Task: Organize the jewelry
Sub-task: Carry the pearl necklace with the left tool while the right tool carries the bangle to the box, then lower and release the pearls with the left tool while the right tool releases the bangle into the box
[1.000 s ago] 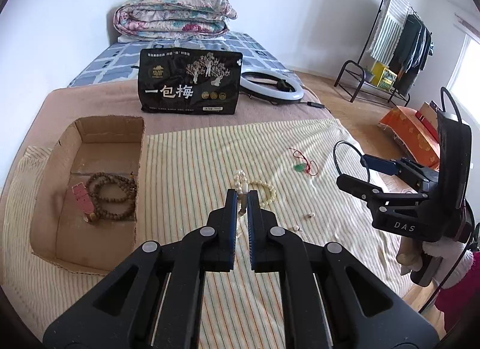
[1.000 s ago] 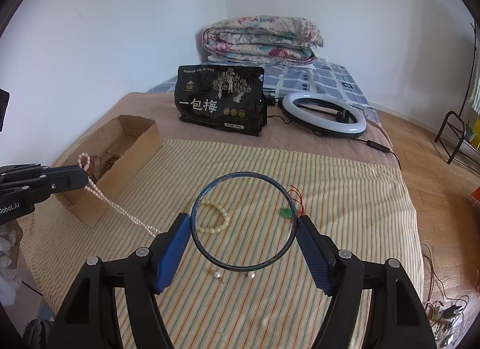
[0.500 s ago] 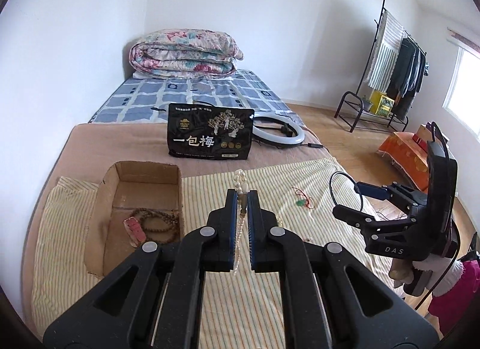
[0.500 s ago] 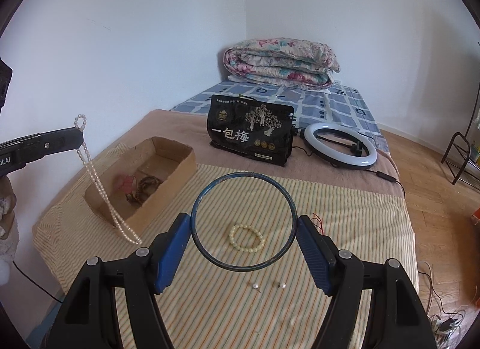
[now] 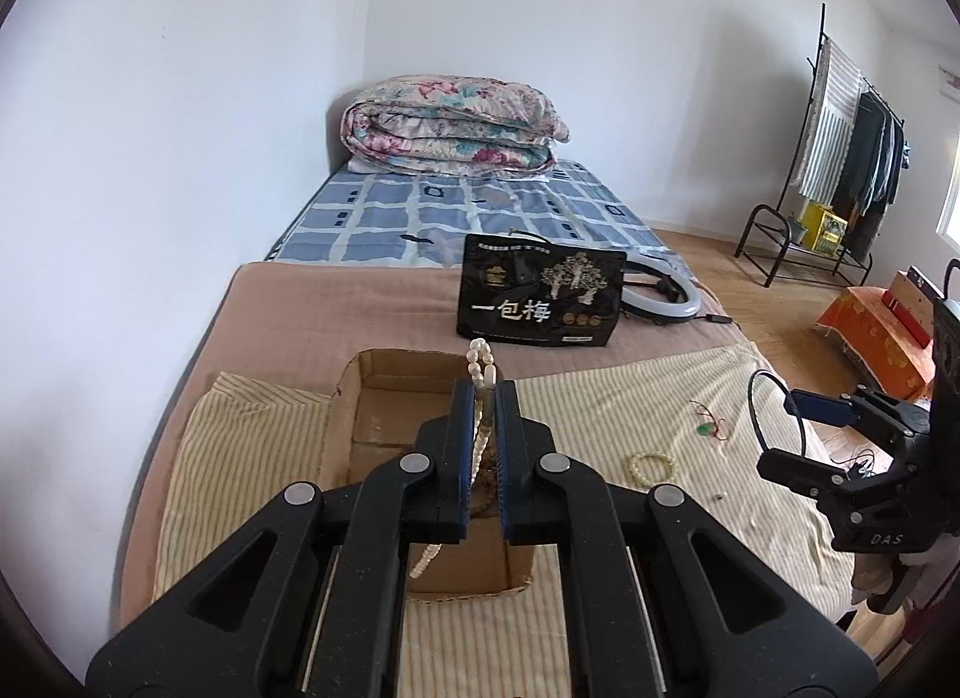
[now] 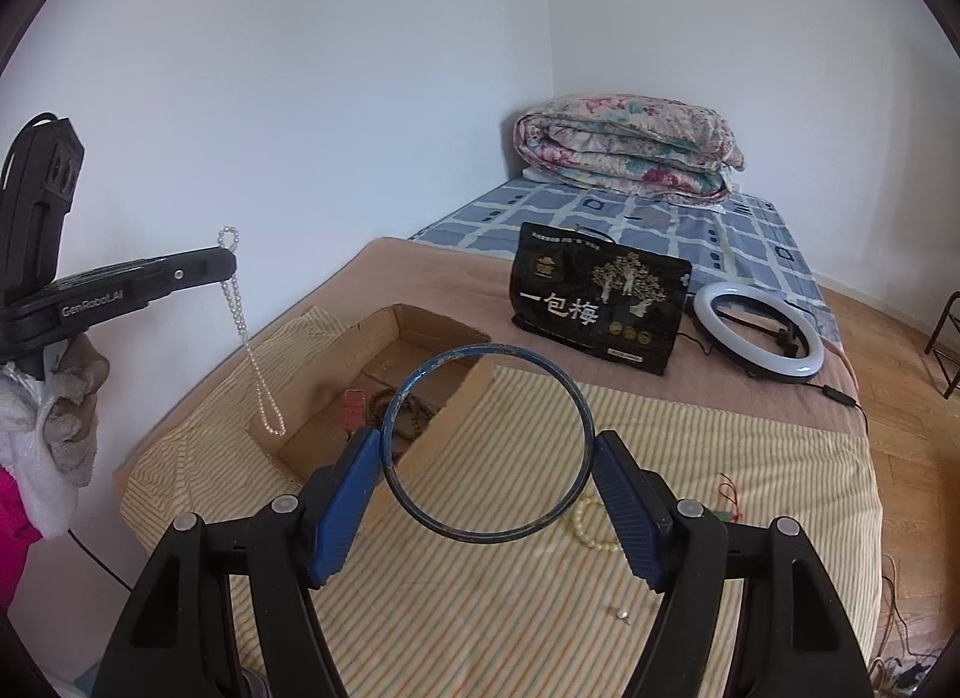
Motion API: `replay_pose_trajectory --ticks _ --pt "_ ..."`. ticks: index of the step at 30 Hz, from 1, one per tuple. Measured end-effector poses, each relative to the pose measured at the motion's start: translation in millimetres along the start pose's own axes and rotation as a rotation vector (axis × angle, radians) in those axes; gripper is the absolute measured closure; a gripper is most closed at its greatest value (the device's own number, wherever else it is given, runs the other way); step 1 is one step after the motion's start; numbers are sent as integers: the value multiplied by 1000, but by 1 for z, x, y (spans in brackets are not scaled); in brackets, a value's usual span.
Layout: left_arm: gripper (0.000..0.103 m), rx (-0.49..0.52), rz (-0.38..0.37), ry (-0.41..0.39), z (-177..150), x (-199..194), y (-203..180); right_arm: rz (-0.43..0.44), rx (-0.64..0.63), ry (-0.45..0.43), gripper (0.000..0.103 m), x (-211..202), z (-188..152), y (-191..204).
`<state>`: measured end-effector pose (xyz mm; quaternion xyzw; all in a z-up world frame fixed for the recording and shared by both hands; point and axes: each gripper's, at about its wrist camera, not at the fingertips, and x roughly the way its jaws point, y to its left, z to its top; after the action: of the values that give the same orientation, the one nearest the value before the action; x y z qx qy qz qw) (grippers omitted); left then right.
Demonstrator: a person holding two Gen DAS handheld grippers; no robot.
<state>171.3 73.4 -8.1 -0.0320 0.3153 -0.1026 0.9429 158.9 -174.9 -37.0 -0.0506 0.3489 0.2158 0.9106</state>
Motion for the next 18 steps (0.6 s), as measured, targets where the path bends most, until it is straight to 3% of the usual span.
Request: replay_pose_trajectory --ticks 9,18 --pt "99 -57 24 47 -11 30 51 40 -38 59 29 54 6 39" --pt "99 -63 10 94 -30 52 68 34 -27 107 29 105 12 49"
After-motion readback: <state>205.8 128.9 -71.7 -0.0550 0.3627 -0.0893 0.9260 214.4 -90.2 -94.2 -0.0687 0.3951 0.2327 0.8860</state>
